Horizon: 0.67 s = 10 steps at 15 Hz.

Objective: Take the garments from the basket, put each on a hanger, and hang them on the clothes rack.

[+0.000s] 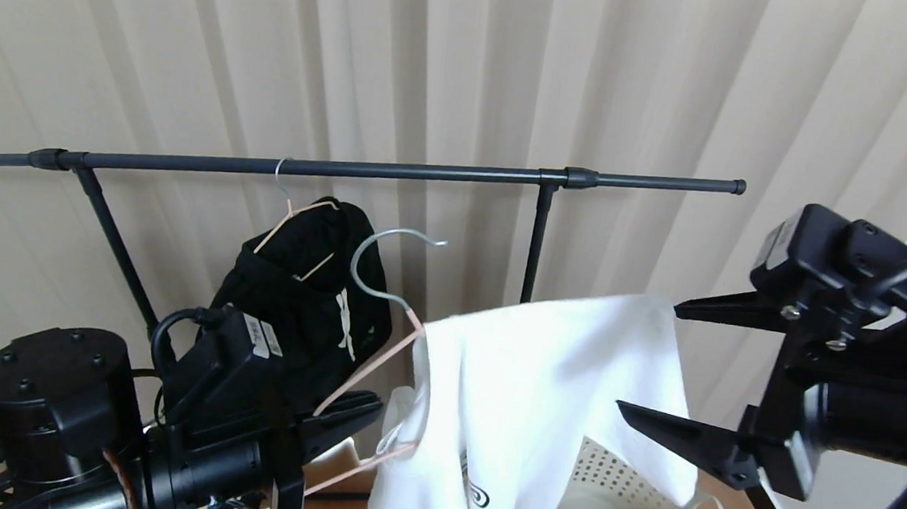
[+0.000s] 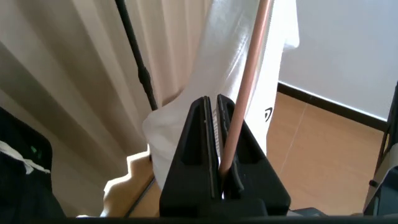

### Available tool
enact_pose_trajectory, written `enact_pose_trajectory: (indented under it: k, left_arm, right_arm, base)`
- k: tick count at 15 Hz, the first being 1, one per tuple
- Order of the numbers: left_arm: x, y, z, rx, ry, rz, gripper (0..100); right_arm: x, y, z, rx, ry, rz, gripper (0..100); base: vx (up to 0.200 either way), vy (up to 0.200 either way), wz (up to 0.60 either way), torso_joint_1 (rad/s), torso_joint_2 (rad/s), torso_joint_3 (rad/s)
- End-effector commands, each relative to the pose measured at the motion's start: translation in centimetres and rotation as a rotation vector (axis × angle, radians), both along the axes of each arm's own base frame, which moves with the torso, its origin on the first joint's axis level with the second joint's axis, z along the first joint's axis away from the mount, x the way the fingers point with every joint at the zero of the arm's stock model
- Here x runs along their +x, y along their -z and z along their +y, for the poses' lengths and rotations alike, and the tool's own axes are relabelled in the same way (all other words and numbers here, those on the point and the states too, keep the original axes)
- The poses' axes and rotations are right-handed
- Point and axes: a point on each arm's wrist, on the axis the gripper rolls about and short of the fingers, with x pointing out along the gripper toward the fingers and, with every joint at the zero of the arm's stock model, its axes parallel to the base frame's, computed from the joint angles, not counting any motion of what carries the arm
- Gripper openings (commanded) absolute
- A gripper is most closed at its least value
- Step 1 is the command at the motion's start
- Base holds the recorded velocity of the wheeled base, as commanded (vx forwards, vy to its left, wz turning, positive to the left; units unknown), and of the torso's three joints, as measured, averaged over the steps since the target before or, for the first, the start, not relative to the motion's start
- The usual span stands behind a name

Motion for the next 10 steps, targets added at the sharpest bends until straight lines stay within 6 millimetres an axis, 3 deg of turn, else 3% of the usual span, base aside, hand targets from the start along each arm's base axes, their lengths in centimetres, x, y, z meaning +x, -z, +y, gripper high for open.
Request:
enact_pose_trajectory:
  k: [1, 3, 10]
  left_arm:
    - [-1.2, 1.4, 0.7, 0.033, 0.017, 0.034, 0]
    - [-1.6, 2.1, 0.9, 0.064, 0.063, 0.036, 0]
    - [-2.4, 2.5, 1.0, 0.079, 0.084, 0.009, 0]
  right_arm:
    - [-0.4, -3.1, -0.8, -0.009, -0.077, 0.002, 100]
    - [-0.3, -3.4, -0.7, -0.037, -0.133, 0.040, 100]
    - [2.6, -0.8, 1.3, -0.105, -0.410, 0.184, 100]
  base:
    - [0.000, 0.000, 0.00, 0.000, 0.00, 0.000]
    - [0.000, 0.000, 0.00, 0.000, 0.00, 0.000]
    - [0.000, 0.000, 0.00, 0.000, 0.00, 0.000]
